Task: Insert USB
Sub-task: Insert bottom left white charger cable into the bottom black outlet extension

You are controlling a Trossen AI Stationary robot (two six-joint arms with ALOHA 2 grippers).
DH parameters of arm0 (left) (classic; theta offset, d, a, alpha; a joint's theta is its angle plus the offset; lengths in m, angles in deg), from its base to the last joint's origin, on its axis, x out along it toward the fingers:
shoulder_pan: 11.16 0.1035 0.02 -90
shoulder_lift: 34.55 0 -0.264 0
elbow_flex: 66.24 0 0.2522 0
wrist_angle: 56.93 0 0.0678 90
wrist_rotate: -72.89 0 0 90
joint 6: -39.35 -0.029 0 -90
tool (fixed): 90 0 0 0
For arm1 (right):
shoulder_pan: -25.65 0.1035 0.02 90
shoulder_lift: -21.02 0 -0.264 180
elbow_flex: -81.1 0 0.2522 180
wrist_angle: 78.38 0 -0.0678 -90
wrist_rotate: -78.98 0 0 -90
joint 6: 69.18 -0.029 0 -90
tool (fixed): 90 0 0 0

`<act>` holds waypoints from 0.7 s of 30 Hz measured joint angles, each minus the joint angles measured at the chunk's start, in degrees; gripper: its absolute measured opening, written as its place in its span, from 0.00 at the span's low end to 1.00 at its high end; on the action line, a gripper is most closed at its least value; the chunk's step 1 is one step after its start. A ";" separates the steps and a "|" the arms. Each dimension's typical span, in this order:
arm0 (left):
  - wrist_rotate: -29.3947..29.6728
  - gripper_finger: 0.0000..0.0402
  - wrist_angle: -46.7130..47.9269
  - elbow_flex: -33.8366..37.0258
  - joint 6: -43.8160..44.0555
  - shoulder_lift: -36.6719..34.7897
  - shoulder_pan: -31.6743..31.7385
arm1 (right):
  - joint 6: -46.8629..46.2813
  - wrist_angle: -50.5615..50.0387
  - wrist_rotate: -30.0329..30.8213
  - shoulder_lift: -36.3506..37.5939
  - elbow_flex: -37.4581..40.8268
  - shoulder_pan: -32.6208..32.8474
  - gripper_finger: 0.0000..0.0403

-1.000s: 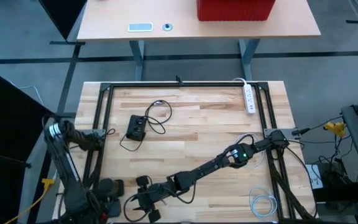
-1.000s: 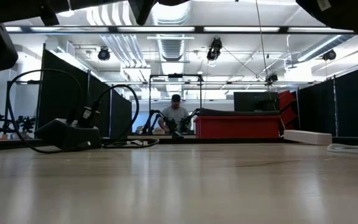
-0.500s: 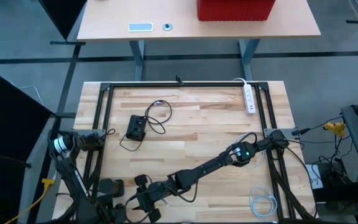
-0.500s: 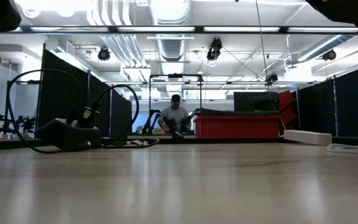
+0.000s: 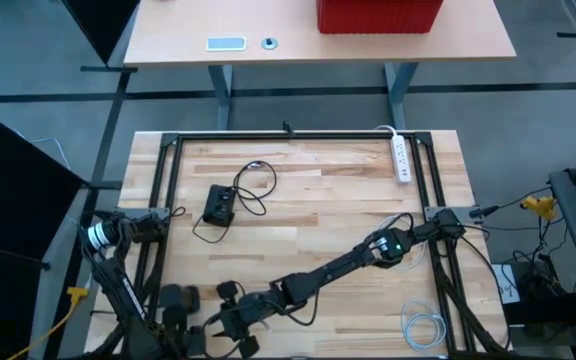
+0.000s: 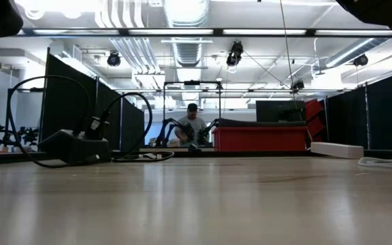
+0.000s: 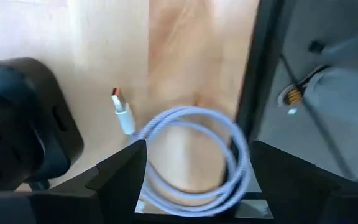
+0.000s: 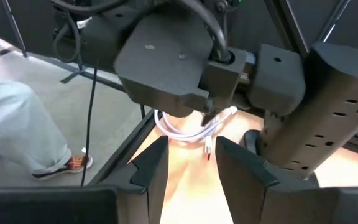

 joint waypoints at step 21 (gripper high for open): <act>1.39 0.69 9.84 0.74 -10.91 -0.09 -0.18 | 0.02 -1.01 0.00 -0.02 0.00 0.24 0.30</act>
